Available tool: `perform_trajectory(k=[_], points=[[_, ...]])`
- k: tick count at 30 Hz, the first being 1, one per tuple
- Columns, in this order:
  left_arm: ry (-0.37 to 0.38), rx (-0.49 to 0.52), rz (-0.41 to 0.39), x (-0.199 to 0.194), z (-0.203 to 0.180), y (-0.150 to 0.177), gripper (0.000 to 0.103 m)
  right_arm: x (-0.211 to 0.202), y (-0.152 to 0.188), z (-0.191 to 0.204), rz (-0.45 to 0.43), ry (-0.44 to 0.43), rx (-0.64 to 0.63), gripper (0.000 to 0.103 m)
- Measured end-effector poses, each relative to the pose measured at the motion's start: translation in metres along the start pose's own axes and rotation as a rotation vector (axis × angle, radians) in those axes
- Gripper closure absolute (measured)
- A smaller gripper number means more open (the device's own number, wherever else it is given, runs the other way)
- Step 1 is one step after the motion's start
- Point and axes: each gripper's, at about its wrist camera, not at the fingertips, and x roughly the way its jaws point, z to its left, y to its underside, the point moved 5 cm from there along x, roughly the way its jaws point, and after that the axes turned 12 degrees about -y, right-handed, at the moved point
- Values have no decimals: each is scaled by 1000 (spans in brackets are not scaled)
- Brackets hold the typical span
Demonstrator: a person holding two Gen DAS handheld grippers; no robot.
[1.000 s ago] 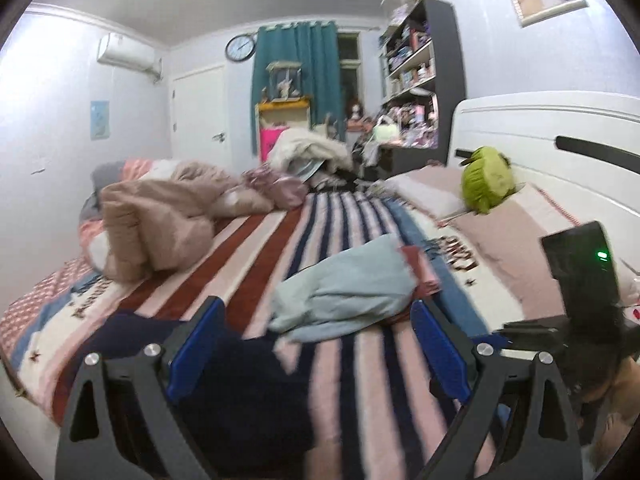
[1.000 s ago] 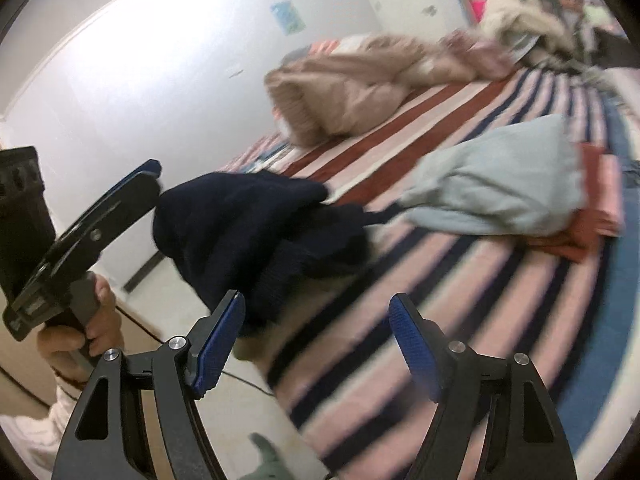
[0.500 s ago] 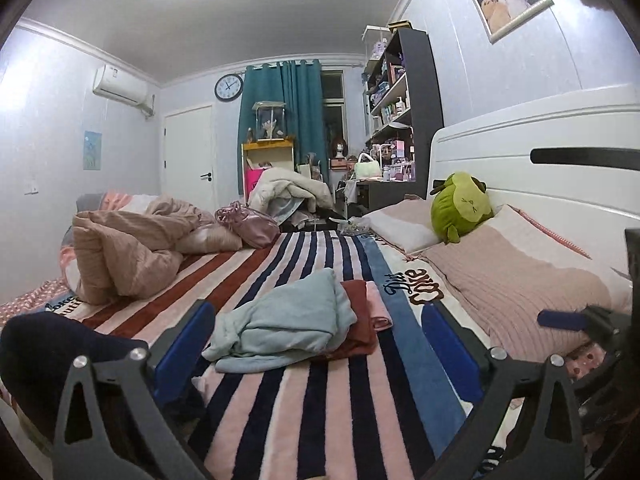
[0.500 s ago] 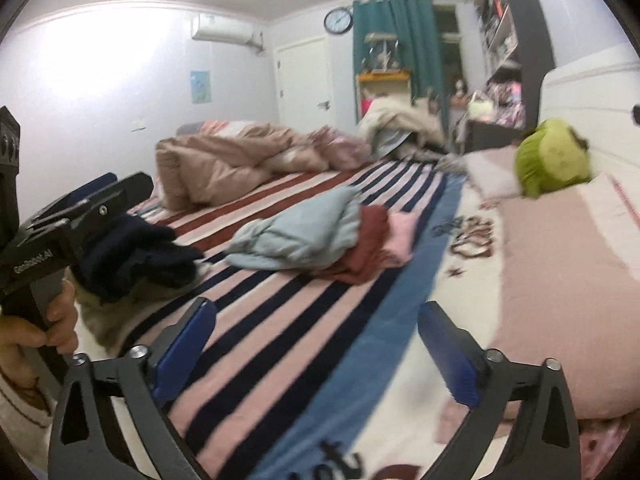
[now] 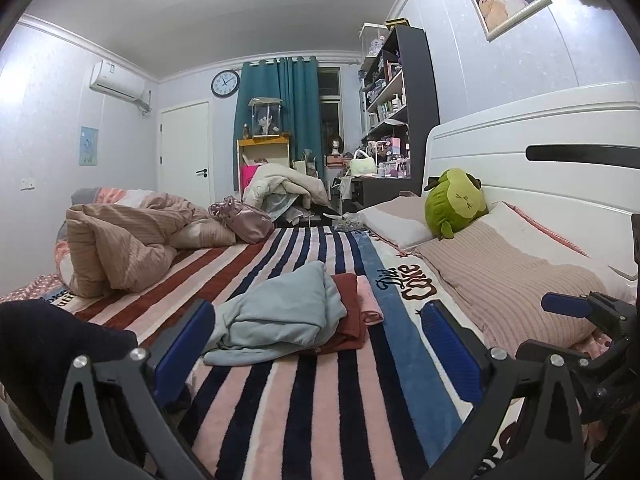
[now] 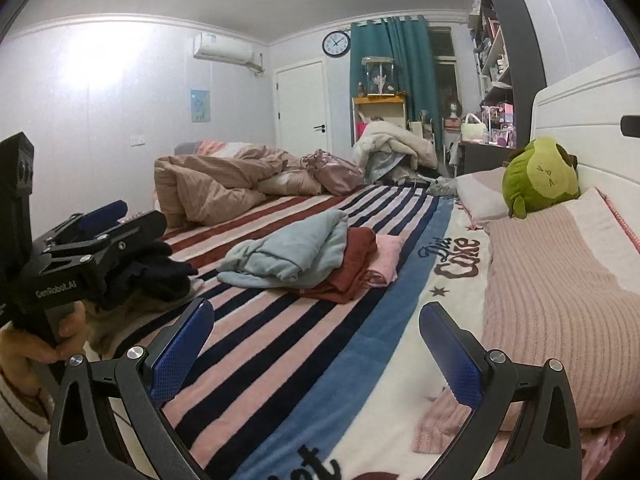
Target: Fold small clothes
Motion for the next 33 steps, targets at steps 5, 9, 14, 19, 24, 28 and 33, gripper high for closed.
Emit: perform_trajectory(k=[5, 9, 14, 19, 24, 28, 33], points=[[1, 2, -1, 0, 0, 0, 1, -2, 0, 0, -2, 3, -6, 0], [9, -6, -6, -2, 2, -1, 1, -5, -3, -1, -9, 9, -13, 0], [5, -6, -12, -2, 2, -2, 1, -8, -5, -3, -13, 14, -15, 0], [13, -8, -8, 0, 1, -2, 1, -10, -8, -6, -12, 23, -21, 0], [18, -3, -5, 0, -1, -1, 1, -14, -12, -8, -18, 37, -33, 0], [12, -1, -5, 3, -1, -1, 1, -14, -14, -10, -28, 33, -25, 0], [0, 1, -1, 7, 2, 1, 1, -10, -16, -11, -42, 26, -21, 0]])
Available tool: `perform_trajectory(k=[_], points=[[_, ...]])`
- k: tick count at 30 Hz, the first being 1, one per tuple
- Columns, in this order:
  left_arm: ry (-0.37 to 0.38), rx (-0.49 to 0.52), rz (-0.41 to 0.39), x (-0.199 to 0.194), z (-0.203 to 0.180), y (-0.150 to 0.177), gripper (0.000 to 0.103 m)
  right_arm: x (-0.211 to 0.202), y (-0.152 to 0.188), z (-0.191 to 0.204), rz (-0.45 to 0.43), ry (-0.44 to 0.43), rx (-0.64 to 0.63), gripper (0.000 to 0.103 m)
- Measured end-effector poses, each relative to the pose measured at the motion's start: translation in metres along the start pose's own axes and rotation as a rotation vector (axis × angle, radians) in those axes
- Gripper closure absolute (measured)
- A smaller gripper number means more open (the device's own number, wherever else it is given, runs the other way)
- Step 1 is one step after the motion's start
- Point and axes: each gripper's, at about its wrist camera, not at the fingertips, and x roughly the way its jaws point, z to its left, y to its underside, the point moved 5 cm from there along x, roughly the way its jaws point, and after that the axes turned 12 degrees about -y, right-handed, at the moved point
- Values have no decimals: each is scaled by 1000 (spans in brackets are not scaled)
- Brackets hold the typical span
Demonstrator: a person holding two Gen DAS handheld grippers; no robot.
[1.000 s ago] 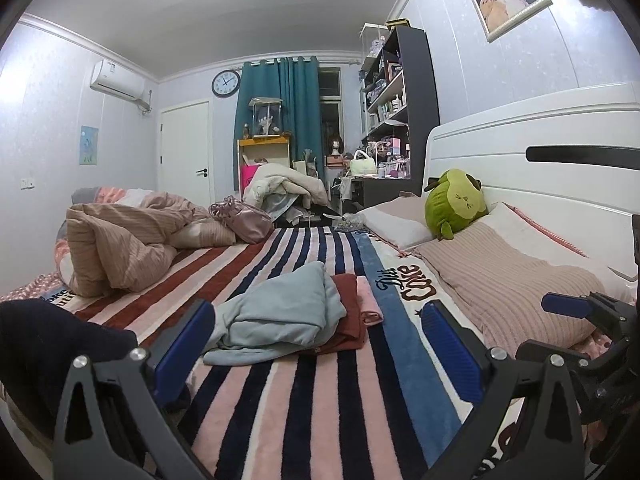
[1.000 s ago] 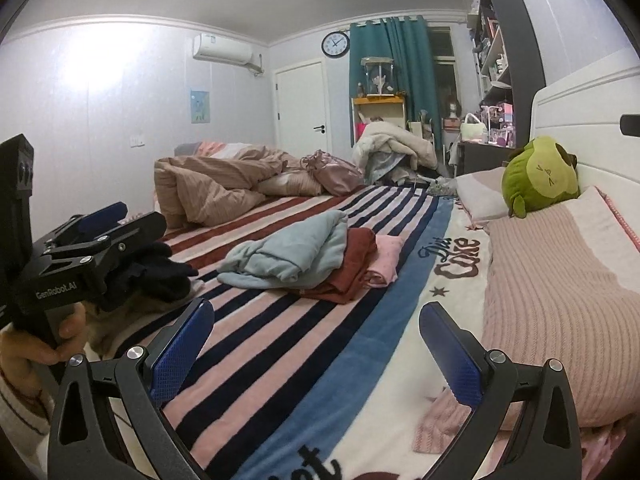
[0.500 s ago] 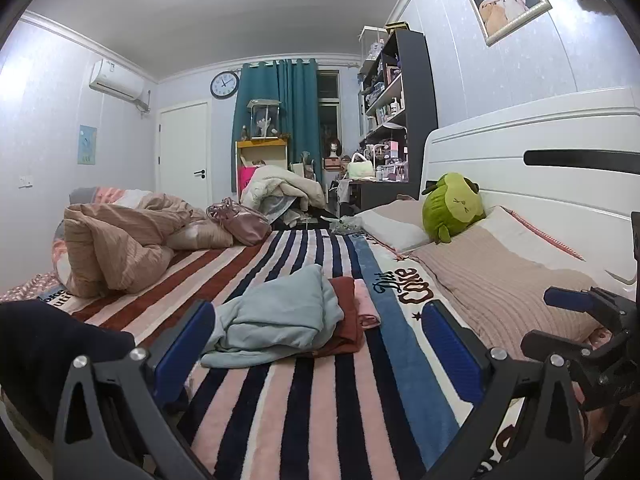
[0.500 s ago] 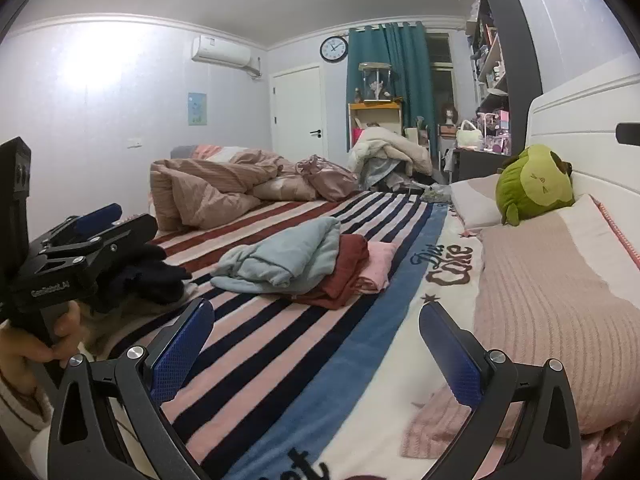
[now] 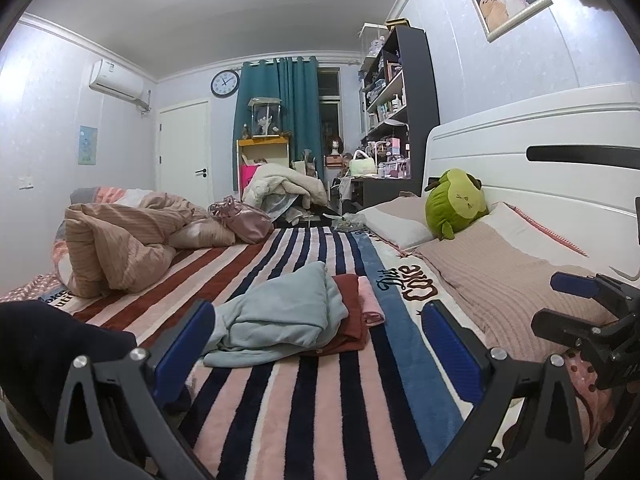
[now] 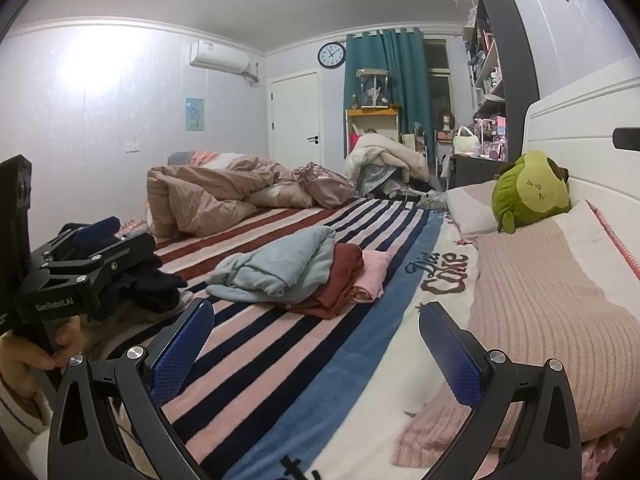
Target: Fold small clothes
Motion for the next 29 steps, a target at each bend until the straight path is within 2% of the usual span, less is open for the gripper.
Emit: perform_trajectory(k=[9, 20, 29], points=[[-14, -29, 15, 11, 5, 4, 1, 9, -1, -2, -15, -22, 17, 0], [-23, -29, 23, 24, 7, 5, 1, 16, -2, -7, -18, 13, -14, 0], [-29, -20, 18, 26, 9, 6, 1, 14, -3, -7, -24, 4, -14, 0]])
